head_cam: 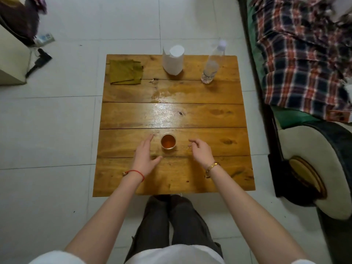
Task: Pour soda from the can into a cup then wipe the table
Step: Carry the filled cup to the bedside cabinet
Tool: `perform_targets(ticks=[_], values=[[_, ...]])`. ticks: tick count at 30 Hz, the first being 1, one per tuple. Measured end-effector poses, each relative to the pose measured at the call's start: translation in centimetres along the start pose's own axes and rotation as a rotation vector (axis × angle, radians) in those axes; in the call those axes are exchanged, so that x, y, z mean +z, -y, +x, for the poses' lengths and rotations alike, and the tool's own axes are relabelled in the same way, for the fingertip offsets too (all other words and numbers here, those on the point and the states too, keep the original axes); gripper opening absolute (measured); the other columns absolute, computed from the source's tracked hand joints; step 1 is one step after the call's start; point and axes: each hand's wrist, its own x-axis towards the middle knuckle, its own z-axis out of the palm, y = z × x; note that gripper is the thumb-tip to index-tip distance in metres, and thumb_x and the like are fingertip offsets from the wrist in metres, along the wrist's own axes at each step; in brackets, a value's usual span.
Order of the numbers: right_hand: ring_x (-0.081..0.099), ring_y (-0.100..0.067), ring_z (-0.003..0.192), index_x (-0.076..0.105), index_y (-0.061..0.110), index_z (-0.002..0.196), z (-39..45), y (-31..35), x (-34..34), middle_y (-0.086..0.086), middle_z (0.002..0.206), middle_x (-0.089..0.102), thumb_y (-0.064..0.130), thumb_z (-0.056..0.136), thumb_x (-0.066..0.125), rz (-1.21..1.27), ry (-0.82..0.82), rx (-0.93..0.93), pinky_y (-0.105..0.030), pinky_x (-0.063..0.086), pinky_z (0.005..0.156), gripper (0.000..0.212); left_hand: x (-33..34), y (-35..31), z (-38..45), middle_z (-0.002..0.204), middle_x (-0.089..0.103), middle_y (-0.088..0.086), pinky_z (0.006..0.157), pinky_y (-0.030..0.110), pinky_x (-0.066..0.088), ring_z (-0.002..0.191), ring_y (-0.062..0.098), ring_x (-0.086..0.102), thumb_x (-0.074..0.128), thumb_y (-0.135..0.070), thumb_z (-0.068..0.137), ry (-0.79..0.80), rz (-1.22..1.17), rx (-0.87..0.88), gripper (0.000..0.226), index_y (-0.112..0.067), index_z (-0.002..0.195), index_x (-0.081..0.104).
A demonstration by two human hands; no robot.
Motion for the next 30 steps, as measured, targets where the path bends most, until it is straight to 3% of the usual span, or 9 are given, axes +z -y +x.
perform_targets(ticks=[2, 6, 11, 14, 17, 19, 25, 30], values=[[0.056, -0.019, 0.079, 0.062, 0.008, 0.123, 2.1, -1.2, 1.9, -0.006, 0.107, 0.069, 0.010, 0.099, 0.040, 0.050, 0.029, 0.059, -0.036, 0.050, 0.079, 0.032, 1.9, 1.3, 2.1, 0.157, 0.032, 0.008, 0.120, 0.041, 0.026, 0.145, 0.025, 0.029, 0.081, -0.023, 0.077, 0.008, -0.026, -0.021, 0.095, -0.018, 0.153, 0.025], [0.060, -0.020, 0.081, 0.063, 0.009, 0.121, 6.0, -3.3, 5.4, -0.001, 0.096, 0.065, 0.010, 0.099, 0.039, 0.098, 0.059, 0.085, -0.044, 0.055, 0.085, 0.033, 5.2, 3.6, 5.8, 0.155, 0.035, 0.008, 0.118, 0.044, 0.030, 0.142, 0.026, 0.035, 0.087, -0.020, 0.069, -0.007, -0.090, -0.045, 0.100, -0.018, 0.152, 0.030], [0.059, -0.014, 0.073, 0.064, 0.004, 0.115, 9.2, -5.3, 8.6, -0.005, 0.093, 0.065, 0.010, 0.100, 0.038, 0.209, 0.044, 0.113, -0.047, 0.054, 0.088, 0.030, 7.9, 5.6, 8.2, 0.146, 0.048, 0.003, 0.116, 0.040, 0.035, 0.135, 0.018, 0.044, 0.091, -0.021, 0.063, -0.005, -0.164, 0.029, 0.097, -0.017, 0.145, 0.039], [0.058, -0.008, 0.064, 0.065, 0.013, 0.104, 10.0, -5.5, 9.5, -0.002, 0.085, 0.066, 0.009, 0.100, 0.041, 0.277, 0.024, 0.119, -0.042, 0.056, 0.081, 0.024, 8.7, 6.2, 8.8, 0.137, 0.054, -0.003, 0.110, 0.040, 0.042, 0.127, 0.014, 0.051, 0.088, -0.019, 0.065, -0.021, -0.245, 0.101, 0.086, -0.021, 0.138, 0.044], [0.060, -0.009, 0.062, 0.063, 0.019, 0.098, 10.2, -5.3, 9.5, 0.006, 0.075, 0.063, 0.011, 0.098, 0.048, 0.260, 0.002, 0.094, -0.031, 0.056, 0.071, 0.017, 8.6, 5.9, 8.9, 0.126, 0.057, -0.012, 0.102, 0.028, 0.046, 0.116, 0.005, 0.054, 0.086, -0.021, 0.070, -0.054, -0.277, 0.151, 0.070, -0.026, 0.129, 0.049], [0.061, -0.012, 0.063, 0.065, 0.017, 0.101, 10.1, -5.1, 9.4, 0.002, 0.076, 0.065, 0.014, 0.097, 0.052, 0.246, 0.018, 0.089, -0.033, 0.056, 0.073, 0.014, 8.4, 5.6, 8.9, 0.123, 0.059, -0.013, 0.098, 0.024, 0.047, 0.112, 0.002, 0.056, 0.085, -0.023, 0.073, -0.062, -0.283, 0.171, 0.063, -0.025, 0.126, 0.052], [0.060, -0.020, 0.064, 0.067, 0.018, 0.096, 9.0, -3.9, 8.7, -0.002, 0.067, 0.063, 0.017, 0.097, 0.053, 0.225, 0.084, 0.105, -0.044, 0.056, 0.073, 0.014, 7.2, 4.9, 8.0, 0.116, 0.063, -0.014, 0.096, 0.030, 0.052, 0.108, 0.006, 0.062, 0.085, -0.018, 0.073, -0.057, -0.281, 0.188, 0.058, -0.026, 0.122, 0.055], [0.057, -0.014, 0.060, 0.066, 0.011, 0.102, 5.8, -1.4, 6.9, 0.001, 0.071, 0.062, 0.019, 0.101, 0.048, 0.236, 0.163, 0.147, -0.034, 0.053, 0.069, 0.020, 4.4, 2.9, 5.5, 0.121, 0.061, -0.012, 0.098, 0.025, 0.051, 0.110, 0.005, 0.058, 0.085, -0.019, 0.073, -0.035, -0.270, 0.157, 0.063, -0.019, 0.129, 0.055]])
